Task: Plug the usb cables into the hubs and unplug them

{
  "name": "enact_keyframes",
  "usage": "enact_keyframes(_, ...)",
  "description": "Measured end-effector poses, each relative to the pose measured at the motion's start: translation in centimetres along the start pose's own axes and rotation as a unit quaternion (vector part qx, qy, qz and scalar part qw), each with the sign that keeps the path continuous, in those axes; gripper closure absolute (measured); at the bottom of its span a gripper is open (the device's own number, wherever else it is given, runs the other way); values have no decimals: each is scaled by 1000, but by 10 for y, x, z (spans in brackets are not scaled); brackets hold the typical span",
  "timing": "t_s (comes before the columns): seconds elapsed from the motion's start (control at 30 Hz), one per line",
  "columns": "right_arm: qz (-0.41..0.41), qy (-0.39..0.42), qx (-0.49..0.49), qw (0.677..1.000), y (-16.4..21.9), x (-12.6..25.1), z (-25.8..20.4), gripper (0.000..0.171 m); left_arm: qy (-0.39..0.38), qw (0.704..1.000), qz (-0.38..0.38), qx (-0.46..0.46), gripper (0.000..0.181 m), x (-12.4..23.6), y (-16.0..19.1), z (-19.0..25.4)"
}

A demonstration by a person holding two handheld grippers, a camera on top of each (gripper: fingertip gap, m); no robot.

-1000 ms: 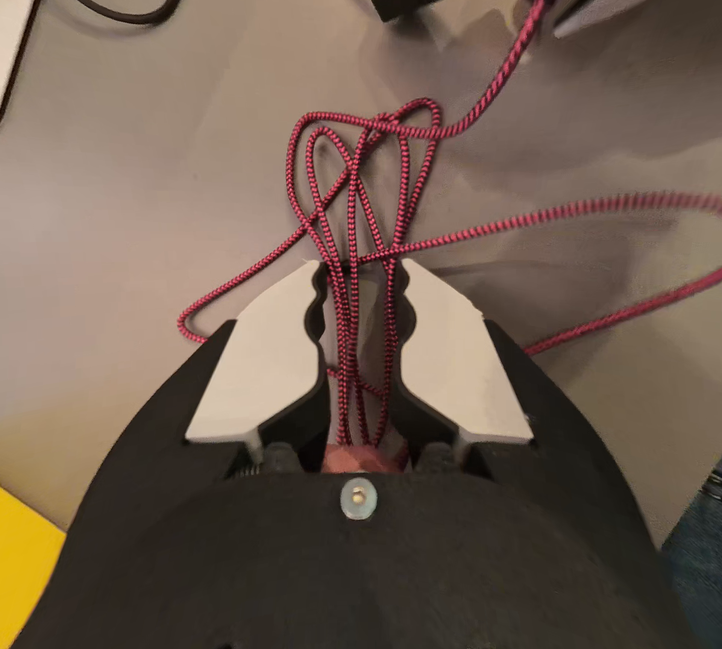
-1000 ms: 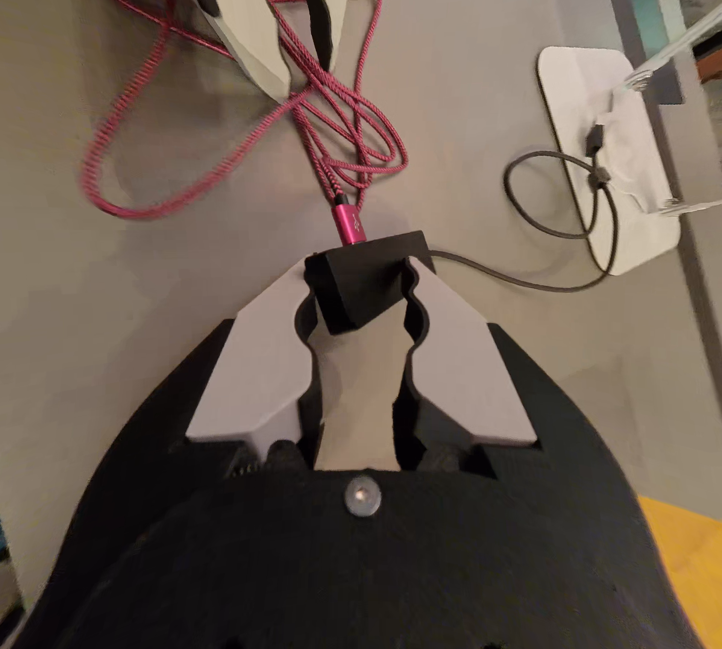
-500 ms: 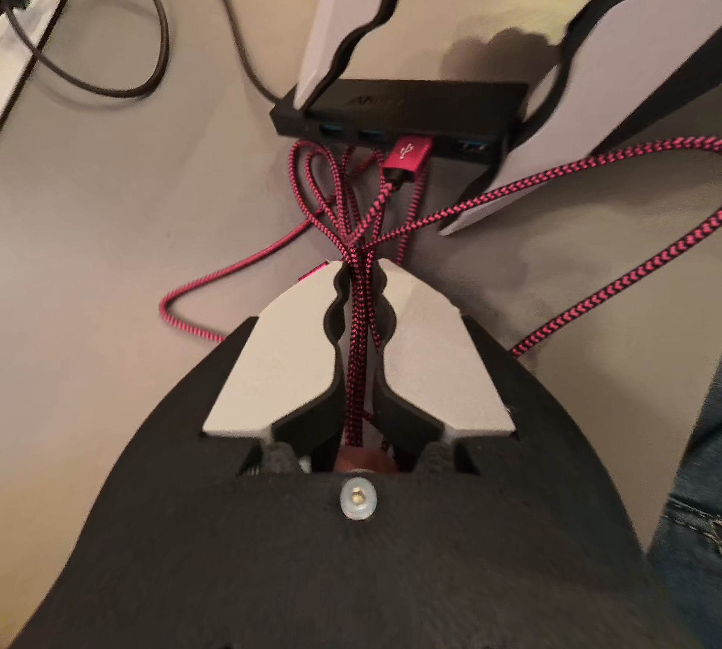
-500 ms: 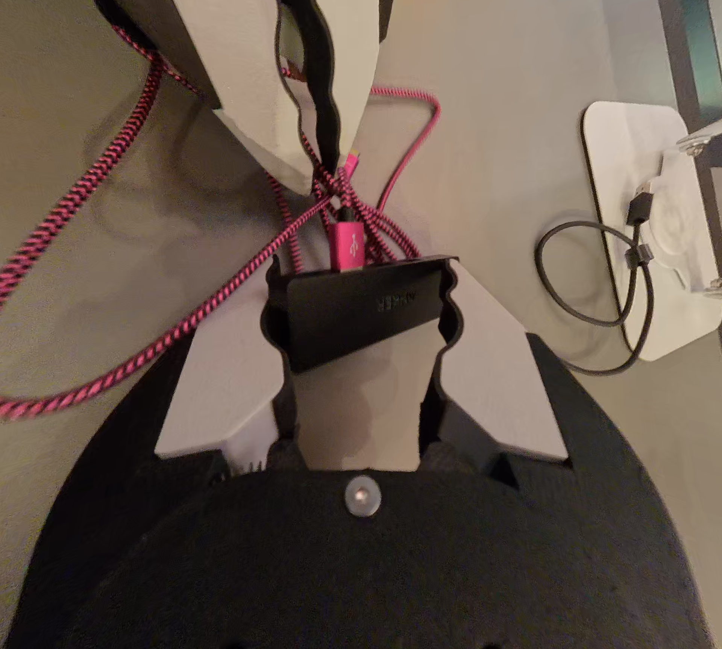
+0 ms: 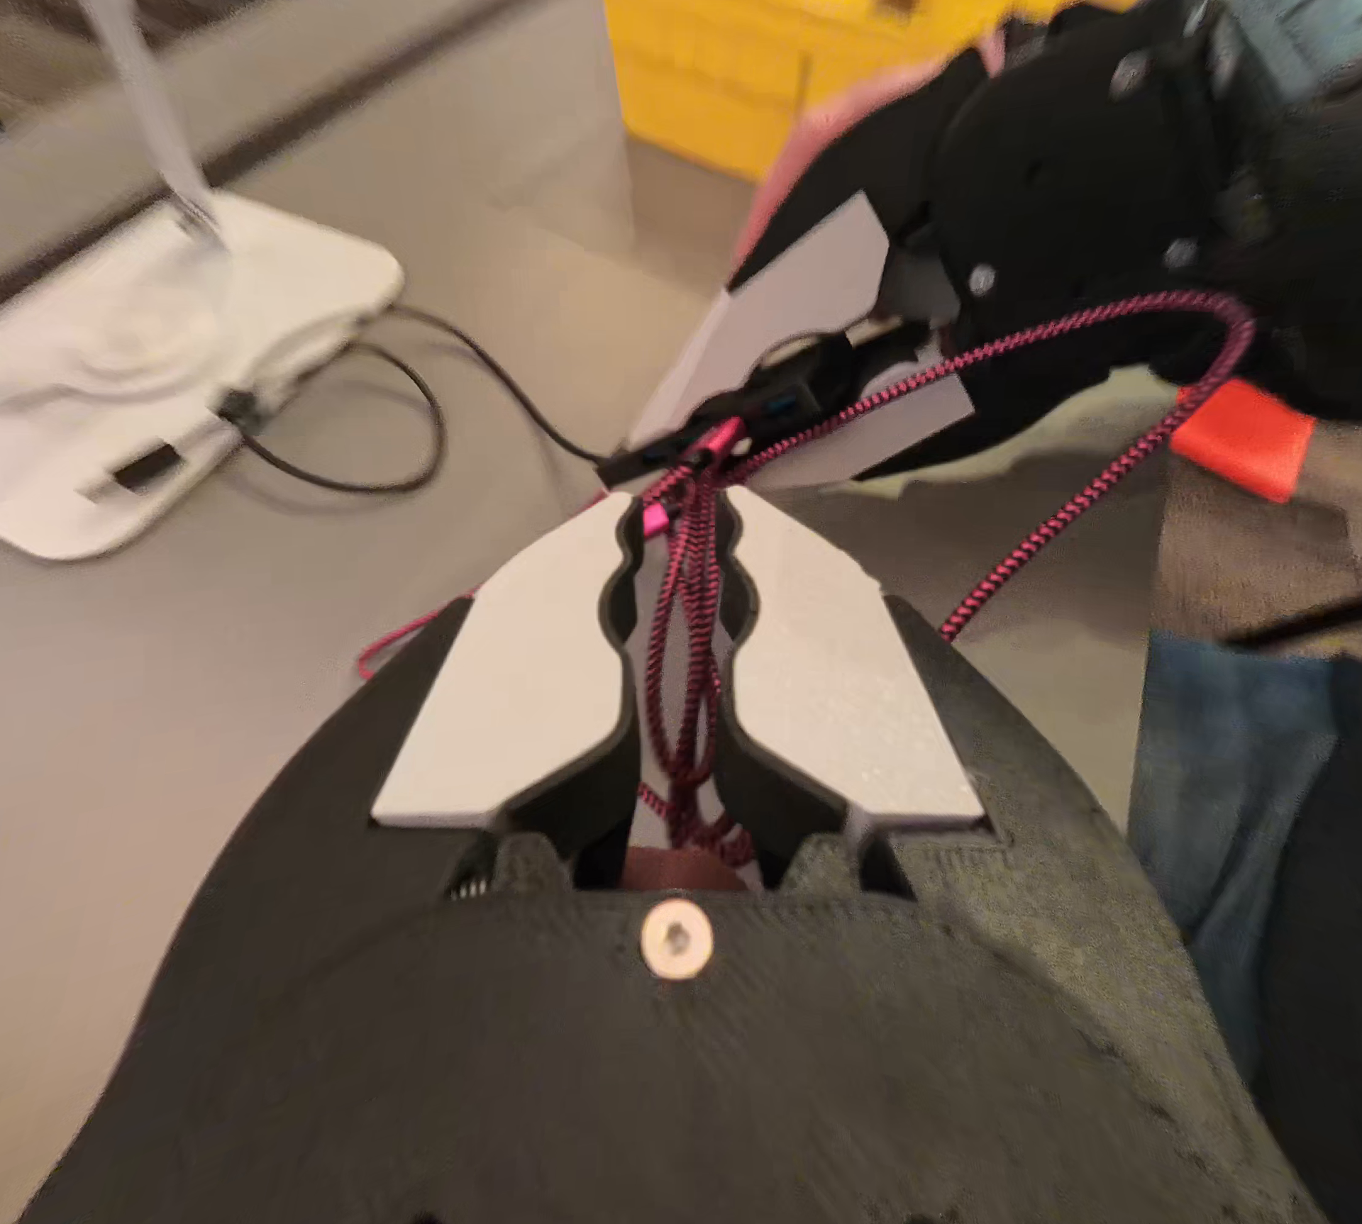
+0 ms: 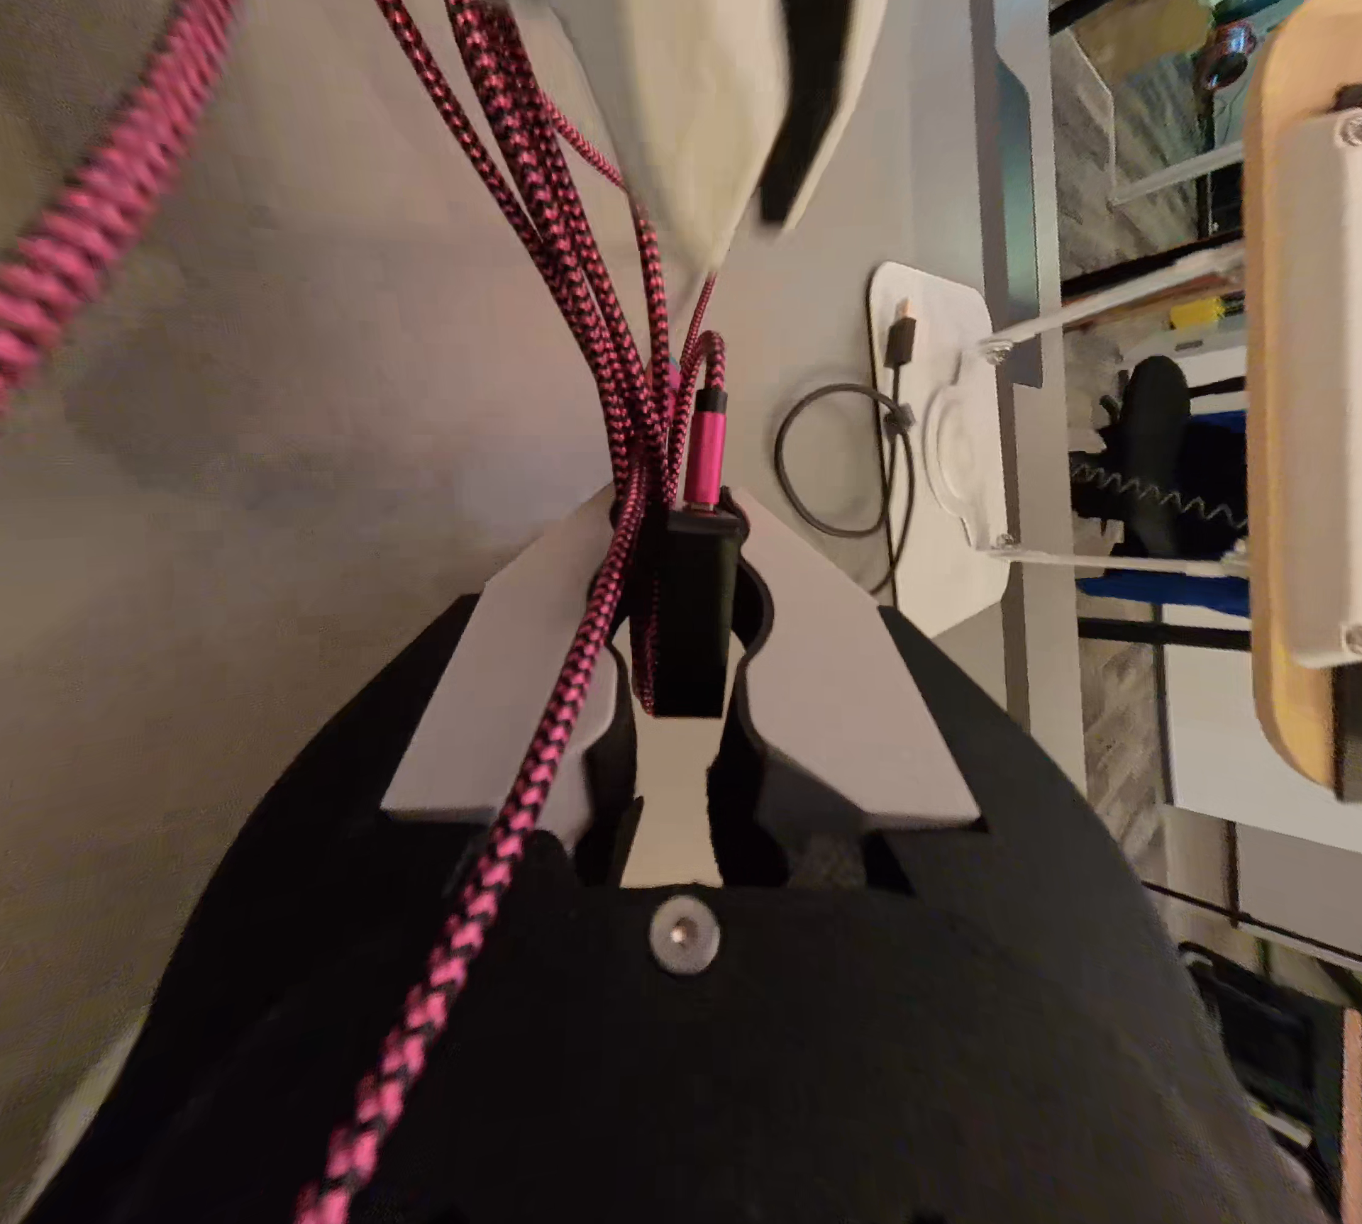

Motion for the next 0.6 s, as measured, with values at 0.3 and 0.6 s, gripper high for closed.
enact_keyframes(0.3, 3, 73, -107, 992, 13, 105, 110, 156, -70, 983, 170, 15, 157, 62, -24, -17)
enact_keyframes(0.6, -14, 158, -189, 969, 39, 255, 232, 155, -66, 990, 123, 8, 158, 40, -6, -16)
Point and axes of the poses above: each gripper's, where its closed fingertips meet, x back along the fingers, y out of its underside, z = x × y across the jaws, the point moved 10 cm from there along x, back along the fingers, and after that the axes turned 6 degrees about -x, right-handed, at the moved point
